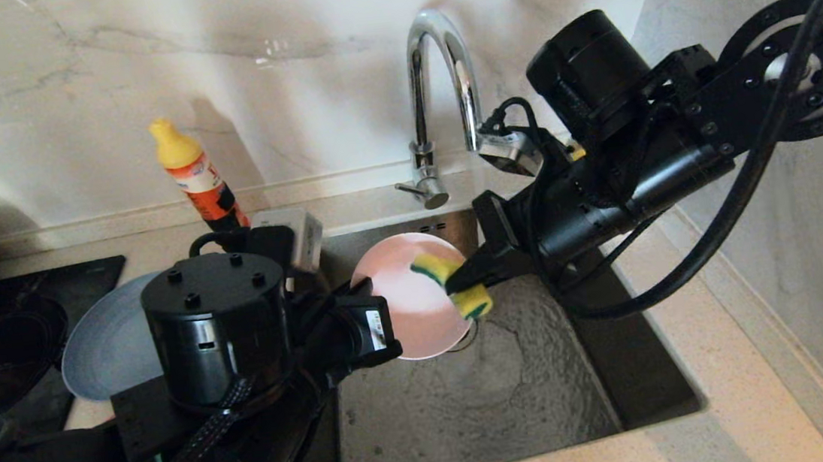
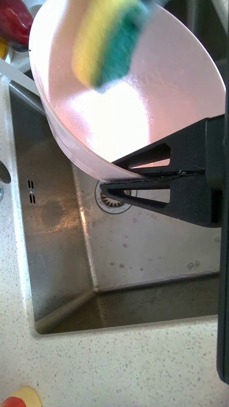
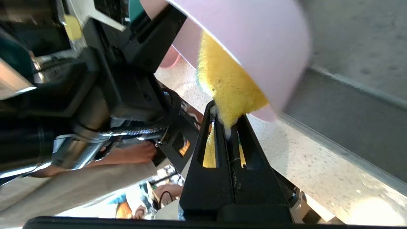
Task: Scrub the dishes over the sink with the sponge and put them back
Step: Wipe the bowl
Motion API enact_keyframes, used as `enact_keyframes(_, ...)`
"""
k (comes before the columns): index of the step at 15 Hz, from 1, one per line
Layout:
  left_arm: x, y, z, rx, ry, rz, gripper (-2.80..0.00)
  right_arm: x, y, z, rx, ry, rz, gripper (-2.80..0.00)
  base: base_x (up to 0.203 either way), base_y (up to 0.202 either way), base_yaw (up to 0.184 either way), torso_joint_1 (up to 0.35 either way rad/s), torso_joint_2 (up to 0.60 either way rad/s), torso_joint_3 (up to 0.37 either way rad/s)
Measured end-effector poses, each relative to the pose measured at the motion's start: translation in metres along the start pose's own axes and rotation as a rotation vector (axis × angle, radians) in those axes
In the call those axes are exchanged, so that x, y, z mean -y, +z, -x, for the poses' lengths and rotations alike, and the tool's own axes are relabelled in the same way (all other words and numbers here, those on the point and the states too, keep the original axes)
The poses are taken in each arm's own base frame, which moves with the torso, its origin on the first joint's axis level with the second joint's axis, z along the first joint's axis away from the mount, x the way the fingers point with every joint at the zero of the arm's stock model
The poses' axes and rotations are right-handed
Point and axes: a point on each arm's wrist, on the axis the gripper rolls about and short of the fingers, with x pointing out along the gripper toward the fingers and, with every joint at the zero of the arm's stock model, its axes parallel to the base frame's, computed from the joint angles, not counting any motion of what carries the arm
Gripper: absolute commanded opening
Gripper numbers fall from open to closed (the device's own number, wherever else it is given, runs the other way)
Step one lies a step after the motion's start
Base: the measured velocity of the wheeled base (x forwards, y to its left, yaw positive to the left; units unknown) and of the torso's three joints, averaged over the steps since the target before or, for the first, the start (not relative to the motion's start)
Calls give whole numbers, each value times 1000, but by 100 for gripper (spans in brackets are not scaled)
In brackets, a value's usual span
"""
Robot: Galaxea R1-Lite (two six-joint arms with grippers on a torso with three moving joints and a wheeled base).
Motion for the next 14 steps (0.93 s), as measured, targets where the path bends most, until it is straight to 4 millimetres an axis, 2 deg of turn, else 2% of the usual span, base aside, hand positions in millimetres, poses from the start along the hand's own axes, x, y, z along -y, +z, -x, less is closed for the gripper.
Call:
enact_keyframes(4, -1, -2, 1, -7, 1, -3, -280, 1, -4, 16, 10, -8, -11, -280, 0, 0, 0, 0, 0, 0)
enact_keyframes(7, -2, -3, 2, -8, 2, -2, -280, 3, -12, 18, -12, -17, -20, -280, 0, 0, 0, 0, 0, 0)
enact_keyframes(10, -1, -1, 2, -1, 1, 3, -280, 4, -15, 7, -44, -20, -20, -280, 0, 0, 0, 0, 0, 0)
enact_keyframes(14, 0, 4, 0, 23, -3, 18, -280, -2, -22, -20, -113, -13, -3, -280, 0, 0, 0, 0, 0, 0)
